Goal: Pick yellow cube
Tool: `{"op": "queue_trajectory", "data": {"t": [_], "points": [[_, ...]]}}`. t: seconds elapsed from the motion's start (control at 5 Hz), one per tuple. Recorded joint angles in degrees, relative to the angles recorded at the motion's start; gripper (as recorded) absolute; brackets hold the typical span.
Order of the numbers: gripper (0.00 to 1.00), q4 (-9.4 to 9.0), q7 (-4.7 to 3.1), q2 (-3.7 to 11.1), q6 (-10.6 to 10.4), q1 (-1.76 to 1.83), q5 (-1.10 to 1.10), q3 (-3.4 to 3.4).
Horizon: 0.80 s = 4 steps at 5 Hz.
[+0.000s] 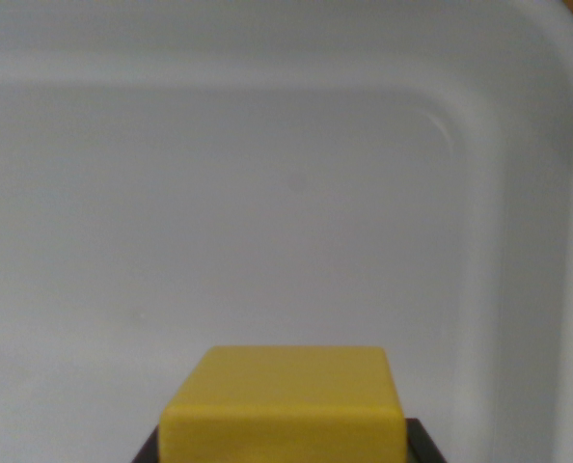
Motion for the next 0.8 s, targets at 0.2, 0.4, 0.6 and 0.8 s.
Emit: {"op": "queue_trajectory", "data": {"t": [0.2, 0.4, 0.6, 0.8], "points": [[1.0, 0.0, 0.0, 0.0, 0.0, 0.0, 0.0, 0.0], [1.0, 1.07, 0.19, -0.47, 1.5, 0.01, -0.13, -0.05], [1.0, 1.07, 0.19, -0.47, 1.5, 0.01, -0.13, -0.05], [1.0, 1.95, 0.35, -0.86, 2.8, 0.01, -0.24, -0.09]]}}
